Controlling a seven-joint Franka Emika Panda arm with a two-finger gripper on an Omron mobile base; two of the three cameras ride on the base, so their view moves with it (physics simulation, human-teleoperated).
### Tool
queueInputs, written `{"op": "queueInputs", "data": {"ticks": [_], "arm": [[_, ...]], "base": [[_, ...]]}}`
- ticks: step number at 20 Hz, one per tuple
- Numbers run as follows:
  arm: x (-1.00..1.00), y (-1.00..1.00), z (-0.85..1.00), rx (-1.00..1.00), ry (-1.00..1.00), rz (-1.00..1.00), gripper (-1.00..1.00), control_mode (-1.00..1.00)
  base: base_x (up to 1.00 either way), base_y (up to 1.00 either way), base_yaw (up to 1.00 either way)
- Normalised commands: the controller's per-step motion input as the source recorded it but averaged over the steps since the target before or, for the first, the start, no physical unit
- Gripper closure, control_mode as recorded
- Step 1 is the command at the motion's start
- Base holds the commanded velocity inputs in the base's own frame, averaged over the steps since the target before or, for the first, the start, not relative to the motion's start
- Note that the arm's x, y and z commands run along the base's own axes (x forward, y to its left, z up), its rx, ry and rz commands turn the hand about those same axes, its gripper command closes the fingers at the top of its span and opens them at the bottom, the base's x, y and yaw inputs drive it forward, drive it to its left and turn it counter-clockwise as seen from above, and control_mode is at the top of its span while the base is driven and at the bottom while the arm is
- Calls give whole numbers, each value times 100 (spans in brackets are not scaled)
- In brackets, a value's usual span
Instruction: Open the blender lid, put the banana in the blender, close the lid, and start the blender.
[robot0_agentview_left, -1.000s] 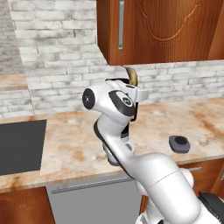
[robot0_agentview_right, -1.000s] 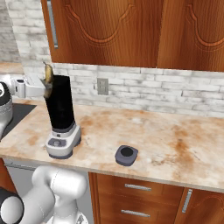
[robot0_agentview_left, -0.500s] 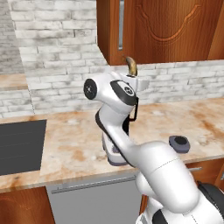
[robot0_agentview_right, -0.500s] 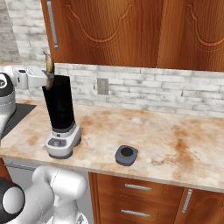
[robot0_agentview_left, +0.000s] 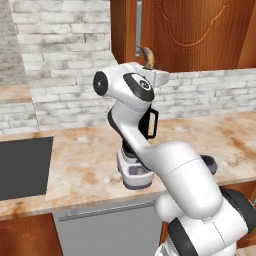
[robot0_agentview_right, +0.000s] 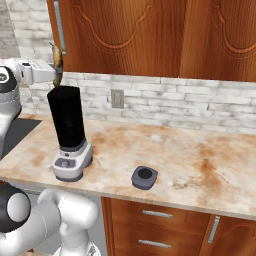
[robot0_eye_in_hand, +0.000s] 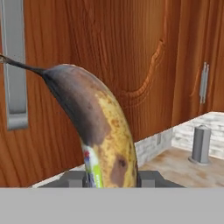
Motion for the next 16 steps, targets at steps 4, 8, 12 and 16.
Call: {"op": "queueInputs", "data": {"ticks": [4, 8, 12, 16], "arm": [[31, 1, -53, -3, 0, 0, 100, -100], [36, 1, -47, -3, 0, 0, 100, -100], [12, 1, -37, -3, 0, 0, 100, -100], [0, 0, -48, -2, 7, 1, 100, -100]], "base": [[0, 0, 0], [0, 0, 0], [0, 0, 0], [0, 0, 0]]}}
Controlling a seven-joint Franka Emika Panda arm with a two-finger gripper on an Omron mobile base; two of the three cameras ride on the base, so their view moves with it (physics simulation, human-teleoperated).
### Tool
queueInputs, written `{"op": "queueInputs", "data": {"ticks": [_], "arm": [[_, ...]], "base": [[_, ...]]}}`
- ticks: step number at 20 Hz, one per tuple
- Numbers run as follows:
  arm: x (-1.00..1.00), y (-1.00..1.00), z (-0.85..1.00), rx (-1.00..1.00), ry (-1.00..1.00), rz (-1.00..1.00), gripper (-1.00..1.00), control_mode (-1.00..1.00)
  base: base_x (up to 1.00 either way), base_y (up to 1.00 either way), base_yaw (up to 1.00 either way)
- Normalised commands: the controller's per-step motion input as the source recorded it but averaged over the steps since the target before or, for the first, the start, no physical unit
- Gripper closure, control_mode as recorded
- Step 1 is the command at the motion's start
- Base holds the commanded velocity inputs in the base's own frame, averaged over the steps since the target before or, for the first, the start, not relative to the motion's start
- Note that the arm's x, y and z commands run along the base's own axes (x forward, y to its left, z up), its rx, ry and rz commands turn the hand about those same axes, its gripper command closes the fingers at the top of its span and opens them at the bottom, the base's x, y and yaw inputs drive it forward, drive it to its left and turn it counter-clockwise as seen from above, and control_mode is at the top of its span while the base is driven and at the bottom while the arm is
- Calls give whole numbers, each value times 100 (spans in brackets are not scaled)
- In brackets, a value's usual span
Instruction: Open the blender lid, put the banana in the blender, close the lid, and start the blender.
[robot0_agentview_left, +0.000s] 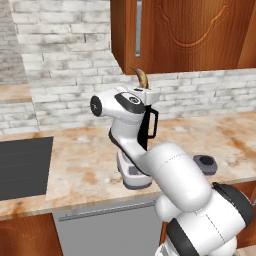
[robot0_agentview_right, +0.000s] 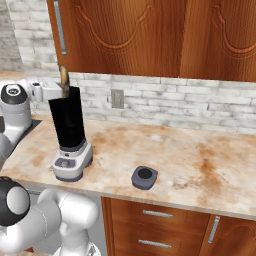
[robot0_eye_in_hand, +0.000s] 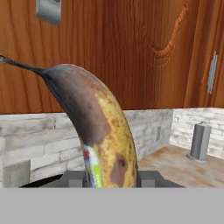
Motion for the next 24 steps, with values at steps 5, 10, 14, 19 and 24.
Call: {"op": "queueInputs", "data": {"ticks": [5, 10, 14, 19, 24], "arm": [[0, 7, -26, -1, 10, 1, 100, -100], [-4, 9, -28, -3, 11, 1, -100, -100], [-13, 5, -27, -3, 8, 0, -100, -100], [-17, 1, 0, -1, 0, 0, -100, -100], [-20, 0, 35, 0, -10, 0, -100, -100]], "base": [[0, 0, 0], [0, 0, 0], [0, 0, 0], [0, 0, 0], [0, 0, 0]]}}
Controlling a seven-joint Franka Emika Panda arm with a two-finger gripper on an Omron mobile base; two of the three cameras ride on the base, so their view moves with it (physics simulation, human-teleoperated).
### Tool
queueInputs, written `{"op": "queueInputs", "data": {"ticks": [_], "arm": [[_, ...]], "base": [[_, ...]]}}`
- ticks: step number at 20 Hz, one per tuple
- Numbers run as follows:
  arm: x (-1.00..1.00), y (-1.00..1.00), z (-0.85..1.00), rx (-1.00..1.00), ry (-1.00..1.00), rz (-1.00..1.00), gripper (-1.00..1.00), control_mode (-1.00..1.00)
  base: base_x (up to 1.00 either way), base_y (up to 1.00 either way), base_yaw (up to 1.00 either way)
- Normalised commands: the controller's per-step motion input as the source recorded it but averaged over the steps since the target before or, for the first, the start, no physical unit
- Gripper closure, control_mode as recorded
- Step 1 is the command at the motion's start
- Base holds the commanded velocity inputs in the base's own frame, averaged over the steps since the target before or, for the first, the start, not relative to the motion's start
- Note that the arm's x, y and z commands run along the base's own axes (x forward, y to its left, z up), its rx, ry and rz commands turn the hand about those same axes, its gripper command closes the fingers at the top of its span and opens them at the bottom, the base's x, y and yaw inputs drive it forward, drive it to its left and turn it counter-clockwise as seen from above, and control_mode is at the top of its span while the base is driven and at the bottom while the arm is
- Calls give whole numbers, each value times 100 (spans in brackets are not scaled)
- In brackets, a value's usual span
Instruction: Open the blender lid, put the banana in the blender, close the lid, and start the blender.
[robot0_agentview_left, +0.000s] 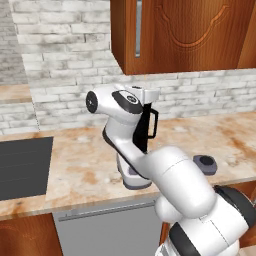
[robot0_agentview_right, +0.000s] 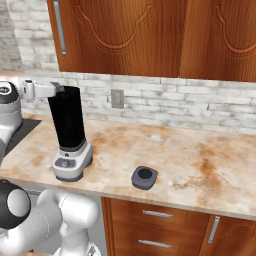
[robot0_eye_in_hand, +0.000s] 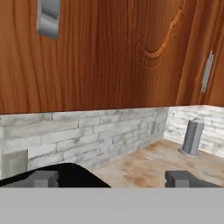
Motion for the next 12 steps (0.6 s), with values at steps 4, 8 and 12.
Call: {"op": "queueInputs", "data": {"ticks": [4, 8, 12], "arm": [[-71, -26, 74, 0, -14, 0, -100, -100], [-99, -62, 7, 13, 1, 0, -100, -100], [-64, -100, -3, 27, 13, 0, -100, -100]], "base": [[0, 0, 0], [0, 0, 0], [0, 0, 0]]}}
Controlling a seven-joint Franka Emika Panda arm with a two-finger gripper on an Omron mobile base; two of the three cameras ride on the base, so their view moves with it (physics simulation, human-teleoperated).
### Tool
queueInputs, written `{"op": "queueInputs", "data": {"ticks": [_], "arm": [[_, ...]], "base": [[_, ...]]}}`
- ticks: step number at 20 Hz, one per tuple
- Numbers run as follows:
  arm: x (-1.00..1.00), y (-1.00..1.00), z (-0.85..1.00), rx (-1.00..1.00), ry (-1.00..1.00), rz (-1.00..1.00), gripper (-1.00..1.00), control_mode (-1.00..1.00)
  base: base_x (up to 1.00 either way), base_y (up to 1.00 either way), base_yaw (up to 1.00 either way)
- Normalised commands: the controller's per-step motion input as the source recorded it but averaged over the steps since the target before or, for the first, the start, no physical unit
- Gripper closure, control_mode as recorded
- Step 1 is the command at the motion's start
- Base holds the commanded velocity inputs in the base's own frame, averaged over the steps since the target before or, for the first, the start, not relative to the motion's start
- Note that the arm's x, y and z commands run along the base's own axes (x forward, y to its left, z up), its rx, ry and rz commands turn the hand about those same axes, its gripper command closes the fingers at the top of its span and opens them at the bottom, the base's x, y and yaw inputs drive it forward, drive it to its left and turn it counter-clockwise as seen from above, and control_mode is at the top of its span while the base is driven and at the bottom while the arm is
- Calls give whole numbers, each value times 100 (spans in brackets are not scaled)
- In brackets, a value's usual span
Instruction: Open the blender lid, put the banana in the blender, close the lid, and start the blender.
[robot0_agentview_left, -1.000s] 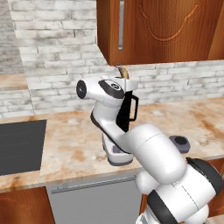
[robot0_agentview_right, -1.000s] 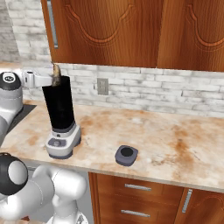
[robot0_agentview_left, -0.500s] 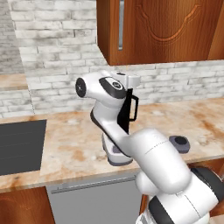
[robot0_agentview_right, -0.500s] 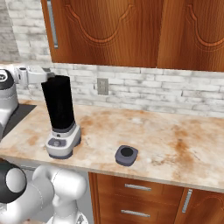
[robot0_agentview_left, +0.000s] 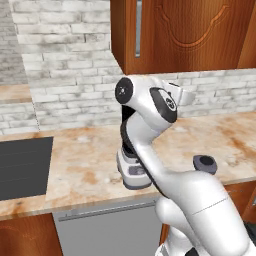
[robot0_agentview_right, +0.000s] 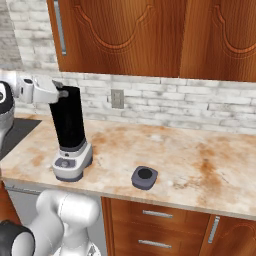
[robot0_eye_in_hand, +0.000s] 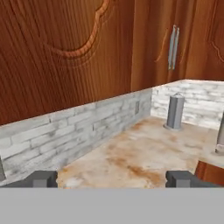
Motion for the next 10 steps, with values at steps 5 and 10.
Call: {"op": "queueInputs", "data": {"ticks": [5, 10], "arm": [[-13, -100, -38, 31, 28, 0, -100, -100], [3, -97, -97, 25, 44, 1, -100, -100]], "base": [[0, 0, 0], [0, 0, 0]]}}
